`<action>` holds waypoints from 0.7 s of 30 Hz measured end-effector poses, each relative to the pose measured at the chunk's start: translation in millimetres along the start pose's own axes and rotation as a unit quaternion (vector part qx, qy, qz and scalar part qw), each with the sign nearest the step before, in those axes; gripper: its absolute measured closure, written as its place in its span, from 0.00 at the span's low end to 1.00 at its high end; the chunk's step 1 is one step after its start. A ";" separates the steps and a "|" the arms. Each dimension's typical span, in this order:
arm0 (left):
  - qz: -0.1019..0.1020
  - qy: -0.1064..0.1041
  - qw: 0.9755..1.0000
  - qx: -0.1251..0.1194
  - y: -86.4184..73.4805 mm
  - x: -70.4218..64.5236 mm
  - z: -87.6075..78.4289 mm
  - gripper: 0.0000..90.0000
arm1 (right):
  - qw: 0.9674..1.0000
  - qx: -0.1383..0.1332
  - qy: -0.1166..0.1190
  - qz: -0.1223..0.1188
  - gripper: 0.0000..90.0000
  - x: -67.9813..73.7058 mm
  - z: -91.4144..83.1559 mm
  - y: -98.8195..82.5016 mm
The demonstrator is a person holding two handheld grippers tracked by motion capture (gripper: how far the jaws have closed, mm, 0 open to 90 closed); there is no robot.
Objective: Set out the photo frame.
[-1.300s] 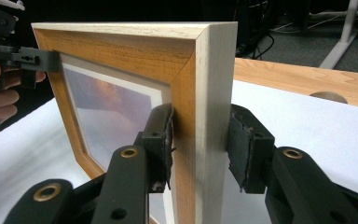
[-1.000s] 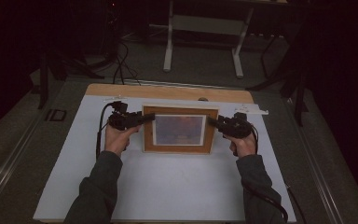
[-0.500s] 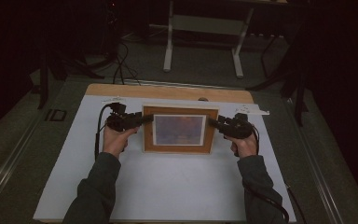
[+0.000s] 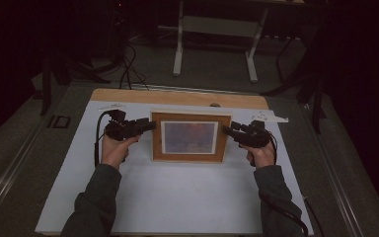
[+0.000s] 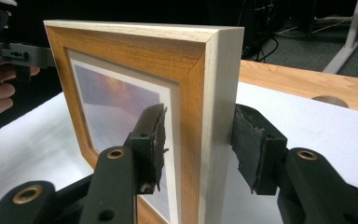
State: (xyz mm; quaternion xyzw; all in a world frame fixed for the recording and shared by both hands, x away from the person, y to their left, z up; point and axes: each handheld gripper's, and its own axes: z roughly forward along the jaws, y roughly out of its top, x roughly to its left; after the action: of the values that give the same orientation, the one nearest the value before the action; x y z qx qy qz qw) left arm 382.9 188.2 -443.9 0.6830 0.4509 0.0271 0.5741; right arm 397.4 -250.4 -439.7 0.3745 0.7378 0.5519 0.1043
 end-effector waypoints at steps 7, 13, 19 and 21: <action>0.016 0.022 1.000 0.008 -0.4 -3.3 -10.2 0.54 | 1.000 0.006 0.001 -0.009 0.60 -0.5 -4.3 -1.9; 0.031 0.037 0.999 0.014 -3.0 -9.9 -15.4 0.54 | 1.000 0.007 -0.001 -0.008 0.60 -1.5 -10.1 -6.2; 0.056 0.055 0.997 0.025 -8.4 -17.0 -18.1 0.54 | 1.000 0.011 -0.001 -0.005 0.59 -4.0 -14.8 -12.2; 0.062 0.059 0.996 0.032 -11.3 -19.0 -18.7 0.54 | 1.000 0.010 -0.001 -0.002 0.59 -5.7 -16.6 -15.1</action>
State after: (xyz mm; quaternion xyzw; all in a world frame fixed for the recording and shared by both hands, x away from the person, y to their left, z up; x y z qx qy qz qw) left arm 354.7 189.4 -437.5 0.7250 0.4414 0.0886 0.5213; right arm 385.4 -268.1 -448.6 0.3747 0.7441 0.5437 0.1021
